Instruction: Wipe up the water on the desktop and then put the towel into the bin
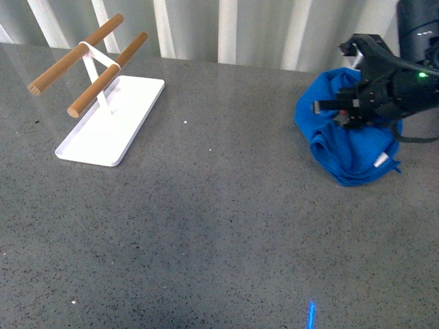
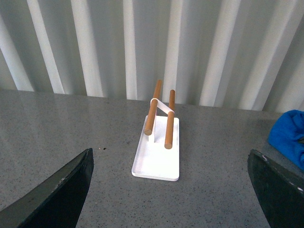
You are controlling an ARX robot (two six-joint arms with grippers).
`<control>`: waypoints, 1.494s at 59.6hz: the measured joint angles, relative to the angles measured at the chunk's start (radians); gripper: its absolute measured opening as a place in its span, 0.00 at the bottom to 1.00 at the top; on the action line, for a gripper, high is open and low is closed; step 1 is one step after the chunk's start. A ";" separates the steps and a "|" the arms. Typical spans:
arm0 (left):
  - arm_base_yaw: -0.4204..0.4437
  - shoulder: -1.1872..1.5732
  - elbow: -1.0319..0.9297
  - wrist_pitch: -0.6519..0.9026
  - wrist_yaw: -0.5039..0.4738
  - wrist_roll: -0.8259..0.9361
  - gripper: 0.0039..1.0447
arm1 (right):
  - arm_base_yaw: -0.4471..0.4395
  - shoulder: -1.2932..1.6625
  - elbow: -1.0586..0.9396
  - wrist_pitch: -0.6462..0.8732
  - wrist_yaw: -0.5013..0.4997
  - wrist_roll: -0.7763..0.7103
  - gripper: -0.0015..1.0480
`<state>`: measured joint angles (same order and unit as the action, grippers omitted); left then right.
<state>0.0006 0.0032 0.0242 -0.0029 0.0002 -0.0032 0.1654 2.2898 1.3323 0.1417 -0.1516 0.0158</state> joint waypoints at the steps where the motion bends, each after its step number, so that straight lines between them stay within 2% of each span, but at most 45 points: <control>1: 0.000 0.000 0.000 0.000 0.000 0.000 0.94 | 0.013 0.000 0.002 0.000 -0.012 0.002 0.04; 8: 0.000 0.000 0.000 0.000 0.000 0.000 0.94 | 0.076 -0.008 -0.018 0.005 -0.079 0.011 0.04; 13: 0.000 0.000 0.000 0.000 0.000 0.000 0.94 | 0.114 -0.078 -0.151 0.019 -0.142 -0.014 0.04; 21: 0.000 -0.001 0.000 0.000 0.000 0.000 0.94 | 0.095 -0.188 -0.306 0.020 -0.174 -0.071 0.04; 34: 0.000 -0.001 0.000 0.000 0.000 0.000 0.94 | -0.084 -0.398 -0.537 -0.037 -0.198 -0.203 0.04; 45: 0.000 -0.001 0.000 0.000 0.000 0.000 0.94 | -0.240 -0.532 -0.593 -0.129 -0.206 -0.326 0.04; 57: 0.000 -0.001 0.000 0.000 0.000 0.000 0.94 | -0.326 -0.636 -0.510 -0.238 -0.205 -0.404 0.04; 70: 0.000 -0.001 0.000 0.000 0.000 0.000 0.94 | -0.401 -0.724 -0.282 -0.369 -0.219 -0.418 0.04; 89: 0.000 -0.001 0.000 0.000 0.000 0.000 0.94 | -0.636 -0.731 0.082 -0.502 -0.287 -0.386 0.04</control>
<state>0.0006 0.0021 0.0242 -0.0029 0.0002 -0.0032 -0.4706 1.5585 1.4139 -0.3607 -0.4389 -0.3698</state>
